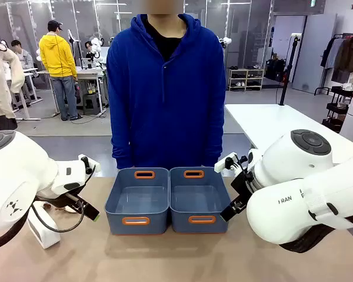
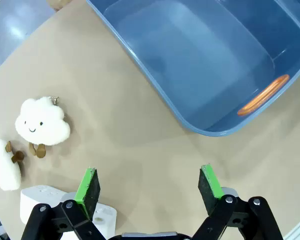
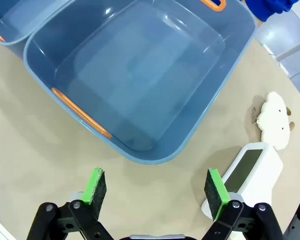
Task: Sort the digital clocks into the basket.
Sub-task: Pick up the Digital clock from the table and place it into the empty Plastic storage basket.
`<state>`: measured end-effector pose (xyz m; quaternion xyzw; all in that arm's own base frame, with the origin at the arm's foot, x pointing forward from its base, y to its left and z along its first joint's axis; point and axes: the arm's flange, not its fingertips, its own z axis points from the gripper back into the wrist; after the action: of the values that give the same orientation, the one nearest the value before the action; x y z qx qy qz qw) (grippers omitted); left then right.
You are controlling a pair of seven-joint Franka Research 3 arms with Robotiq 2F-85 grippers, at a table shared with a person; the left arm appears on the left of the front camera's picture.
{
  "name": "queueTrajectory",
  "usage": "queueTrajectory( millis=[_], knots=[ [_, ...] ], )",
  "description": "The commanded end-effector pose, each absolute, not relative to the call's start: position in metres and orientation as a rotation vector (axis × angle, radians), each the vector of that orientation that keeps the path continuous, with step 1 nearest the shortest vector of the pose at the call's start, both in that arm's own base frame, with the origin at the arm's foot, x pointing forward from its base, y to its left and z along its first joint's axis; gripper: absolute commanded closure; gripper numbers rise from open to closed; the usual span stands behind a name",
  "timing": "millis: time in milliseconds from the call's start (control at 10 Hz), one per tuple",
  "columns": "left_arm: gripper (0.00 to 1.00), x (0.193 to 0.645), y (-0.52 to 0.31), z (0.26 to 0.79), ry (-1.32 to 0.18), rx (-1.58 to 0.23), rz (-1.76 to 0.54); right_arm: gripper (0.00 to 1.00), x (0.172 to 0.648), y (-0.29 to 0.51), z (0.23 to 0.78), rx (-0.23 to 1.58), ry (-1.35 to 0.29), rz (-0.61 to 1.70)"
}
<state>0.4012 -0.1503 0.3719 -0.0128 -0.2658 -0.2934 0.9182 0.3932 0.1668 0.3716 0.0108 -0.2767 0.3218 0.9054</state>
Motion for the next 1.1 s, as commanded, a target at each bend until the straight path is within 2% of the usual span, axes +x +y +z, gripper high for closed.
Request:
queueTrajectory(
  millis=[0, 900, 1000],
  knots=[
    [0.0, 0.401, -0.151, 0.372, -0.547, -0.026, -0.604, 0.0, 0.393, 0.167, 0.372, 0.022, -0.571, 0.665],
    [0.0, 0.401, -0.151, 0.372, -0.547, -0.026, -0.605, 0.0, 0.393, 0.167, 0.372, 0.021, -0.572, 0.666],
    [0.0, 0.41, -0.146, 0.396, -0.47, -0.083, -0.614, 0.0, 0.406, 0.163, 0.4, 0.054, -0.572, 0.692]
  ],
)
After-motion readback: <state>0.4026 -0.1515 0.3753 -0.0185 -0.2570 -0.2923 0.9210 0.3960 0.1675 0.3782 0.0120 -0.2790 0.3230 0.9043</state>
